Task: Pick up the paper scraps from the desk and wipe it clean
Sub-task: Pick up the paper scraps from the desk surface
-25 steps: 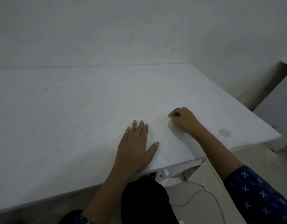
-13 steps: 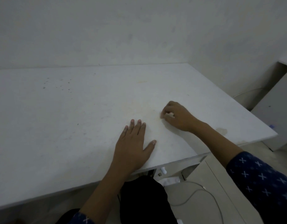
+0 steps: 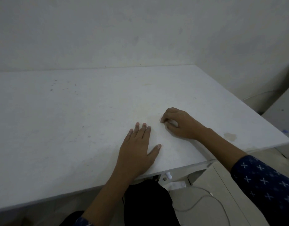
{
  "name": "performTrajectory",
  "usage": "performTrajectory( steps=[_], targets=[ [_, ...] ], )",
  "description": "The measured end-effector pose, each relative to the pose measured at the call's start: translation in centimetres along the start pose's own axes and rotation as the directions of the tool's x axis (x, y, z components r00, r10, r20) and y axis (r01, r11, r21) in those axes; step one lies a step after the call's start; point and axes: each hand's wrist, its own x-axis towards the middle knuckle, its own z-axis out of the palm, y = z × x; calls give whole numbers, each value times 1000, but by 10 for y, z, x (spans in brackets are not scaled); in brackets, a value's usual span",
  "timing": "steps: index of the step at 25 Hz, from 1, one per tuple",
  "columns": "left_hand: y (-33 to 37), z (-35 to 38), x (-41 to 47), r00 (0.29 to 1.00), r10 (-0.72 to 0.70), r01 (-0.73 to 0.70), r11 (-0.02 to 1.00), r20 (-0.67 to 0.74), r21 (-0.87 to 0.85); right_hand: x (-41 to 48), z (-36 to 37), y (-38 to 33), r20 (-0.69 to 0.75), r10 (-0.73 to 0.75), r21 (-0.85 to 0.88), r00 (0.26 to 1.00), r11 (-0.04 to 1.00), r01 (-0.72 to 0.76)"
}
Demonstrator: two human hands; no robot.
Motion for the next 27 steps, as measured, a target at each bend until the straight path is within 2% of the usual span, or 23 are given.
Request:
performTrajectory(
  steps=[5, 20, 27],
  targets=[
    [0, 1, 1, 1000, 8, -8, 1000, -13, 4, 8, -1, -1, 61, 8, -6, 998, 1000, -7],
    [0, 1, 0, 1000, 6, -6, 1000, -15, 9, 11, 3, 5, 82, 33, 29, 996, 999, -36],
    [0, 0, 1, 1000, -2, 2, 1000, 14, 10, 7, 5, 1, 23, -24, -94, 999, 995, 26]
  ],
)
